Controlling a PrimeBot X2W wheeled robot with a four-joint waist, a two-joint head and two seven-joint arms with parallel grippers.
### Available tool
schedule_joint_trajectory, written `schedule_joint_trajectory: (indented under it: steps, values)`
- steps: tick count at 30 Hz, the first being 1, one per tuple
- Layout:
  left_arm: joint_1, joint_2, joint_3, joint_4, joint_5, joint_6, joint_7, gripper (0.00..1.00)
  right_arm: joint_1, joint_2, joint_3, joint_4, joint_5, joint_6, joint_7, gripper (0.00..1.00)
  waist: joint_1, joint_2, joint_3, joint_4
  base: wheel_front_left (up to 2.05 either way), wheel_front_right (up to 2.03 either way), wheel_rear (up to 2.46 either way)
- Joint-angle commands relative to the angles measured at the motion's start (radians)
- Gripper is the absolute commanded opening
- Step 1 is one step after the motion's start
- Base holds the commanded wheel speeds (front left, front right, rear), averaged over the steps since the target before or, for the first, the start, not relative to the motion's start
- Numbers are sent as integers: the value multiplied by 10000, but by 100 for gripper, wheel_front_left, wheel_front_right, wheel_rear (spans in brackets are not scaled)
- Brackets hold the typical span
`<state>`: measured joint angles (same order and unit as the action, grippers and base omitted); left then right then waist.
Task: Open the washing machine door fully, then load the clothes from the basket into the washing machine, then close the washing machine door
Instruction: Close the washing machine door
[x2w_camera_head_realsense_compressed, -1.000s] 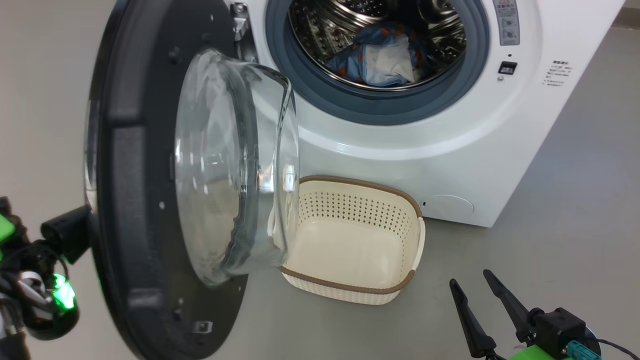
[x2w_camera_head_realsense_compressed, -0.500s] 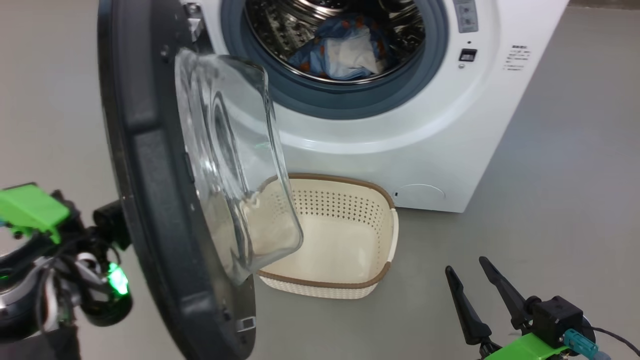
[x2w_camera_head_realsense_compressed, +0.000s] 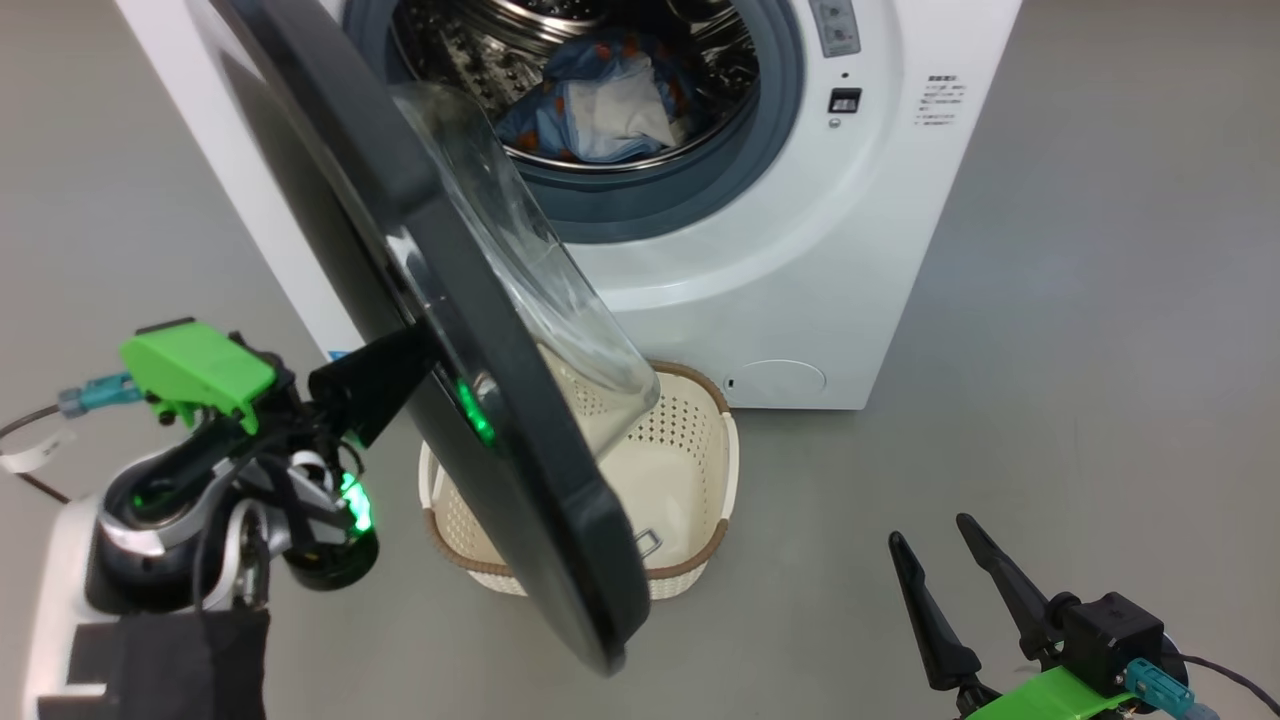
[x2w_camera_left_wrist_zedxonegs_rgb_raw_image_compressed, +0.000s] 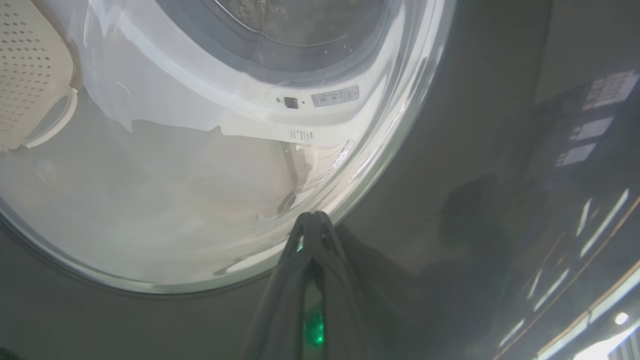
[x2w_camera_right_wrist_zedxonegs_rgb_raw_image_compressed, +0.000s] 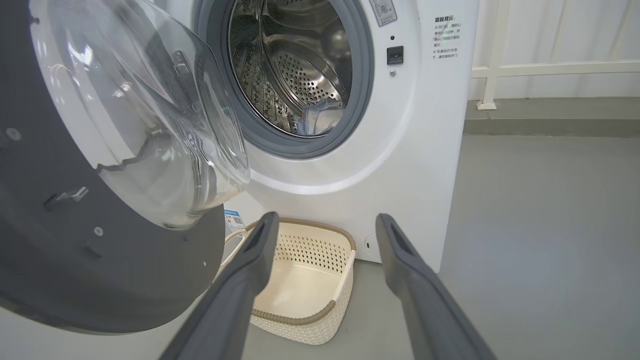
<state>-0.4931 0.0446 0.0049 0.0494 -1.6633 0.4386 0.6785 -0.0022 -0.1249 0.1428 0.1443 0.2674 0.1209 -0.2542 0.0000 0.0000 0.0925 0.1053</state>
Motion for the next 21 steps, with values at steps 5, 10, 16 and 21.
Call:
schedule_joint_trajectory:
  steps: [5,10,16,21]
  values:
    - [-954,57,-605,263,-690,-675,-517,0,-354,12,209,-213,191,98,-76,100,0,0,10,-316,0,0,0]
    - [-1330,57,-1057,961,-912,-1133,-981,0,-370,6,208,-206,188,98,-76,100,0,0,5,-522,0,0,0]
    - [-1741,57,-1299,1667,-1217,-1564,-1327,0,-410,4,213,-190,185,98,-76,100,0,0,-32,-797,0,0,0]
    - [-1952,57,-1402,2100,-1334,-1812,-1448,0,-411,-4,257,-178,181,98,-76,100,0,0,-82,-1037,0,0,0]
